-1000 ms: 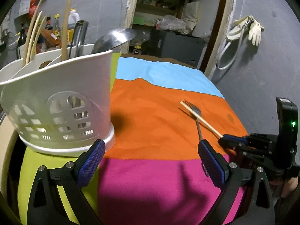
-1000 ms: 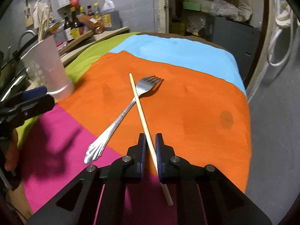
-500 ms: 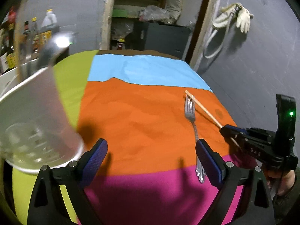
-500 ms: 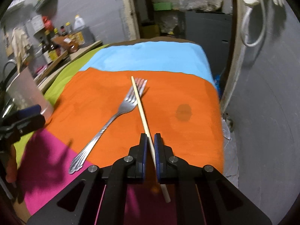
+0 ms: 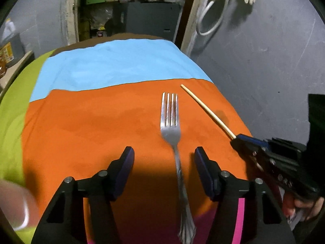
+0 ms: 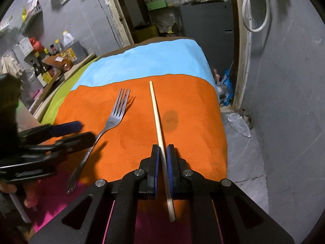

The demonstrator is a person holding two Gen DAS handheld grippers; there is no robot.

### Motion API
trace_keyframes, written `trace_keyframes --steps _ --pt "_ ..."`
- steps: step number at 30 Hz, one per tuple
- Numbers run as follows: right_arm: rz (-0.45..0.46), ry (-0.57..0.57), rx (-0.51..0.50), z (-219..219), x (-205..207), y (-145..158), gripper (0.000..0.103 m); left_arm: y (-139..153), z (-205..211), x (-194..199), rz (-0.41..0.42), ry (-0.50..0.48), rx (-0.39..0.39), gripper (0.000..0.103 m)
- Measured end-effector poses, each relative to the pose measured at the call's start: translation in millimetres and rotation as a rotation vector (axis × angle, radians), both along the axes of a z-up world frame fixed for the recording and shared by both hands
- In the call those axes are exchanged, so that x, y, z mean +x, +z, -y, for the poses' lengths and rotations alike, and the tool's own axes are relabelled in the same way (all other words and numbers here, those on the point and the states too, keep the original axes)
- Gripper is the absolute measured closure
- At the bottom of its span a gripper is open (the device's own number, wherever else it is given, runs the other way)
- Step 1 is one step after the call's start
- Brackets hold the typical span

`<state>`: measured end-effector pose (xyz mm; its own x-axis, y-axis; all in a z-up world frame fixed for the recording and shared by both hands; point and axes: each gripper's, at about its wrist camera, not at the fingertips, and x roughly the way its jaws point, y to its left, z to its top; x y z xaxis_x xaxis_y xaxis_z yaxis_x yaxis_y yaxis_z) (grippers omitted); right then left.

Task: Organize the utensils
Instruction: 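Close the right tool on the wooden chopstick while the left tool approaches the fork, then close the left tool on the silver fork while the right tool holds the chopstick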

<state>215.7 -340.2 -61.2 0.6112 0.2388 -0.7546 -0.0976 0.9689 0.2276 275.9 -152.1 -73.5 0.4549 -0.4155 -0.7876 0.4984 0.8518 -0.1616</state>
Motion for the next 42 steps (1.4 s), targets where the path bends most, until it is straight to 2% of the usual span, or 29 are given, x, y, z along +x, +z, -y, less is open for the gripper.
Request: trace_keyframes --steps 4,10,12,13,21,29,33,36,38,40,42 --pt "-0.008 0.001 0.024 2.8 0.9 -1.7 0.097 -2.5 11.3 6.0 0.017 -0.021 0.024 0.053" --pt "-0.011 0.003 0.038 3.6 0.8 -2.1 0.097 -10.8 31.4 14.7 0.068 -0.011 0.130 0.071" --pt "-0.011 0.003 0.040 4.3 1.5 -2.0 0.097 -14.8 37.0 13.0 0.090 -0.009 0.168 0.082" --pt "-0.011 0.003 0.038 4.4 1.6 -2.0 0.097 -16.3 38.2 12.0 0.105 -0.003 0.183 0.082" --pt "0.002 0.039 0.010 -4.5 -0.5 0.5 0.097 -15.2 21.5 2.8 0.099 0.044 0.145 0.082" --pt "-0.007 0.102 -0.004 -24.6 -6.3 -0.2 0.097 -11.0 -12.1 -22.2 0.084 0.111 0.113 0.082" --pt "-0.017 0.124 -0.017 -31.6 -8.7 -0.1 0.094 -7.3 -22.4 -30.1 0.074 0.113 0.108 0.081" --pt "-0.034 0.127 0.012 -29.4 -2.0 0.3 0.089 -4.4 -25.2 -33.4 0.055 0.100 0.100 0.081" --pt "-0.041 0.141 0.012 -30.8 3.2 2.0 0.081 -4.1 -23.2 -34.1 0.049 0.086 0.110 0.079" --pt "-0.041 0.150 -0.005 -33.9 7.3 3.4 0.081 -4.2 -18.7 -34.9 0.047 0.073 0.126 0.076" --pt "-0.043 0.157 -0.033 -37.9 15.2 3.9 0.081 -5.8 -15.3 -34.6 0.044 0.055 0.137 0.068"
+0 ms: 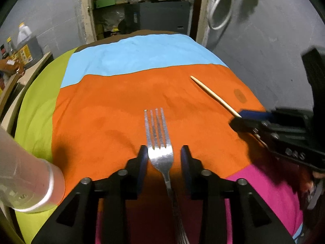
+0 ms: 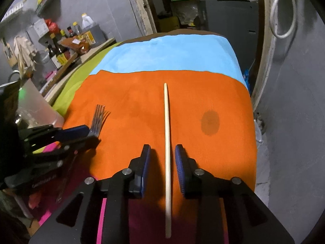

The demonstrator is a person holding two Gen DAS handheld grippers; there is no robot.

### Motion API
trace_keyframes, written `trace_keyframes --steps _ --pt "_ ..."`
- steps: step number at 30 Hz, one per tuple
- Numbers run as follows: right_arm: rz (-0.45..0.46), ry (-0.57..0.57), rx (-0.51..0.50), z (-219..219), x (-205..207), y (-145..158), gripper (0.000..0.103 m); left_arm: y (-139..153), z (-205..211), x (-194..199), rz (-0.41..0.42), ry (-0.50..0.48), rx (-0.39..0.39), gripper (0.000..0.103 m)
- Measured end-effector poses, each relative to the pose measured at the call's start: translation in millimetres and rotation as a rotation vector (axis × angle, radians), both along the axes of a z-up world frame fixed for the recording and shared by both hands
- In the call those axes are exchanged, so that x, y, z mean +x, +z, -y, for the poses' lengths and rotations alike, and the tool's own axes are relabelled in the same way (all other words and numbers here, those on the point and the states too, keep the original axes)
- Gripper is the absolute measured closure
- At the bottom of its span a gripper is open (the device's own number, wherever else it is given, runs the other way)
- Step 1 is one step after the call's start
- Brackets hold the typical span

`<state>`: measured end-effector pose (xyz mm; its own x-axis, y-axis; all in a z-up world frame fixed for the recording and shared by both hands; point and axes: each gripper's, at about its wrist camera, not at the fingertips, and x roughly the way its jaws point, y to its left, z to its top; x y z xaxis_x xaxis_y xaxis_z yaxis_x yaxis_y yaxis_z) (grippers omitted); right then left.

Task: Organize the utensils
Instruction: 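Close the left tool on the silver fork while the right tool holds the chopstick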

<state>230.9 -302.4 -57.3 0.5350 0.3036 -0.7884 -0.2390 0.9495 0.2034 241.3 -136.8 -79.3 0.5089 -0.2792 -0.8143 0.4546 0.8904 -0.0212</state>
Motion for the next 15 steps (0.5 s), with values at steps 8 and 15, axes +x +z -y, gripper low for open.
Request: trace_keyframes --steps 8,15 --pt "-0.012 0.010 -0.044 -5.4 35.4 -2.9 0.083 -5.7 5.2 13.2 0.001 0.006 0.045 0.071" --pt "0.001 0.019 -0.112 -17.3 36.9 -3.0 0.098 -4.1 -3.1 15.0 0.012 0.029 0.017 0.083"
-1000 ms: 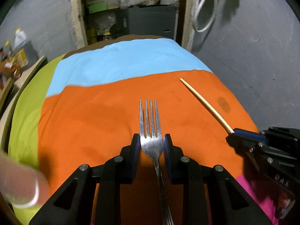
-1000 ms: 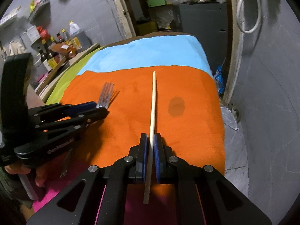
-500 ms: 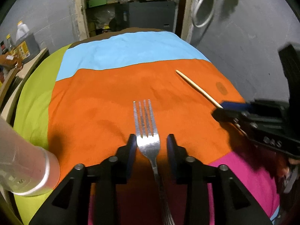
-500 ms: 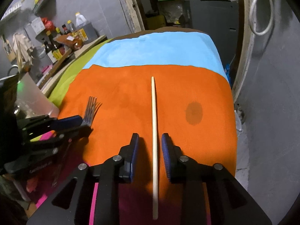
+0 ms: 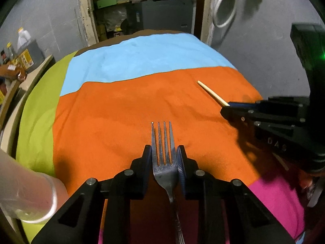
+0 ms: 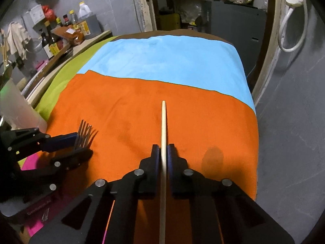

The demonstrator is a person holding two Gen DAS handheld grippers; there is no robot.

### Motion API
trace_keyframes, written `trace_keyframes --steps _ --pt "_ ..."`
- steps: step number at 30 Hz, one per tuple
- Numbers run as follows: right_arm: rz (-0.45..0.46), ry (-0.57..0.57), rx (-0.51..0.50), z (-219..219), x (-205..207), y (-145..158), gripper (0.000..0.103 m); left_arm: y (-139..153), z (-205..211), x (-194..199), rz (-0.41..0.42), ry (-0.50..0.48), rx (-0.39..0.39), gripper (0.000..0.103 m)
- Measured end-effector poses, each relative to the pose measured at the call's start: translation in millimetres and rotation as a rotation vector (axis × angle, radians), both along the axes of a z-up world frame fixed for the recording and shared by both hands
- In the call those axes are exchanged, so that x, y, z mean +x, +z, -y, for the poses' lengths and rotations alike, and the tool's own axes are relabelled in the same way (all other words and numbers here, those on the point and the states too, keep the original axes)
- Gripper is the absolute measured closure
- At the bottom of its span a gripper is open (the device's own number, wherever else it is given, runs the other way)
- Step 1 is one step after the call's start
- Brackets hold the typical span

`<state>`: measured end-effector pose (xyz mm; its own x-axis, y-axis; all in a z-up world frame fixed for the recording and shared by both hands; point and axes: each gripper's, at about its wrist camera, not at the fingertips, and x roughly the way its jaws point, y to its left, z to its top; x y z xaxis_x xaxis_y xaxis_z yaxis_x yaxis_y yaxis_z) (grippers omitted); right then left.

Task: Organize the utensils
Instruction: 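Close the left tool on the silver fork while the right tool holds the chopstick, then lift the fork and chopstick with both tools and carry them toward the caddy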

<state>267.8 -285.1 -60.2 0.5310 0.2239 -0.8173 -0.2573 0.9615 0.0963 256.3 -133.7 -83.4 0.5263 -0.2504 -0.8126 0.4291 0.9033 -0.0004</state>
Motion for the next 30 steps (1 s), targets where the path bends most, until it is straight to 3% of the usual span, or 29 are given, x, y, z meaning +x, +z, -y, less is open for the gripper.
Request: trace_keyframes --steps 3,12,18,25,30 --pt "0.044 -0.025 -0.009 -0.8 -6.0 3.2 0.100 5.6 -9.5 -9.1 0.053 0.018 -0.047 0.083" --pt "0.304 -0.072 0.085 -5.0 -46.8 38.0 0.100 45.9 -40.5 -45.2 0.337 0.068 -0.213 0.083" --pt "0.467 -0.089 0.134 -17.4 -69.8 50.1 0.100 67.4 -46.4 -64.9 0.485 0.079 -0.260 0.083" --pt "0.575 -0.108 0.149 -21.1 -83.2 57.9 0.100 81.7 -54.6 -77.1 0.572 0.102 -0.301 0.083" --pt "0.599 -0.107 0.148 -21.9 -86.9 57.4 0.100 84.1 -55.6 -81.1 0.589 0.109 -0.299 0.083"
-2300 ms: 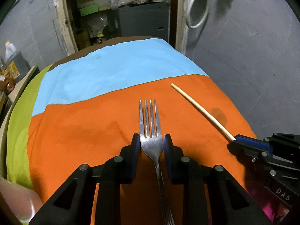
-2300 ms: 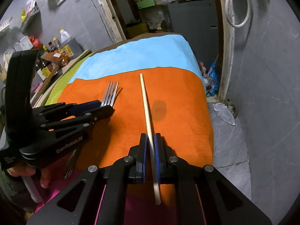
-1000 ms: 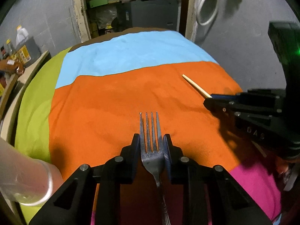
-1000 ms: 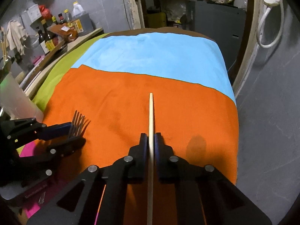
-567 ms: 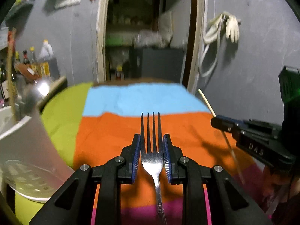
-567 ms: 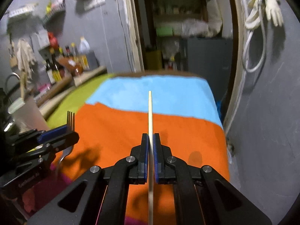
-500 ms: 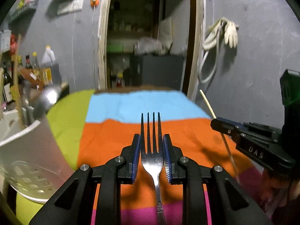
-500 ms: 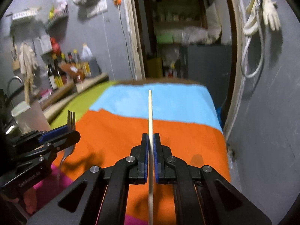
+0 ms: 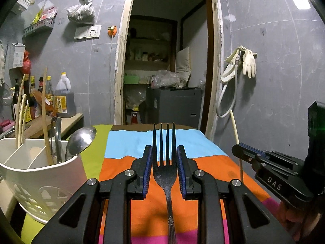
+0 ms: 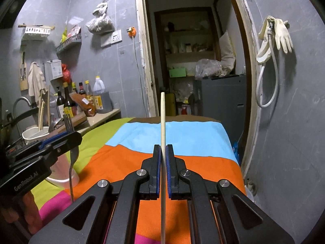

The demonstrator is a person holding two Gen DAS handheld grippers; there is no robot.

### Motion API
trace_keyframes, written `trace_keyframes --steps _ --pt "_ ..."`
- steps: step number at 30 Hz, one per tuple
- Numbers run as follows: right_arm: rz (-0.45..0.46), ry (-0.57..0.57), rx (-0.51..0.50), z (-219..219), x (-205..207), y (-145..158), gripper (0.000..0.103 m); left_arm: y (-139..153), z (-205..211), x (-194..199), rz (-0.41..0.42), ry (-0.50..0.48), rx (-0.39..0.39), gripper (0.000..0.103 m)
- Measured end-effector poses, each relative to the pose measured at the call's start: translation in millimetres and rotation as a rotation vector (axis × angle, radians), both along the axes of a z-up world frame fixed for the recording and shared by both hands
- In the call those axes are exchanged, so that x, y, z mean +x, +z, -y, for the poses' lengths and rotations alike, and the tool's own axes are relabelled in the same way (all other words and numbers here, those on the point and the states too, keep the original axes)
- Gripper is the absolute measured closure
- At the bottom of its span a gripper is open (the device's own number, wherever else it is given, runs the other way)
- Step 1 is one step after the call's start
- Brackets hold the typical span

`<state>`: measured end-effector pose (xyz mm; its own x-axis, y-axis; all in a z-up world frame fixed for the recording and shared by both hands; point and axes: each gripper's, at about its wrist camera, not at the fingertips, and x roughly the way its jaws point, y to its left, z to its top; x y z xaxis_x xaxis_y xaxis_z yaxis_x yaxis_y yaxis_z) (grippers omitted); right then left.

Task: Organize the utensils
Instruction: 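Lift the fork and chopstick with both tools and carry them toward the caddy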

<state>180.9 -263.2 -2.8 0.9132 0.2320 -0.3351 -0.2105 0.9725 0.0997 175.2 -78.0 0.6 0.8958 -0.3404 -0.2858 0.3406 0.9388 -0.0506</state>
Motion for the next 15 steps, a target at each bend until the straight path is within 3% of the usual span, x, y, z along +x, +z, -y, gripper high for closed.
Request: trace_keyframes --steps 15 --pt "0.008 0.012 0.010 2.0 -4.3 -1.1 0.100 -3.4 -2.4 -2.2 0.012 0.004 -0.016 0.083"
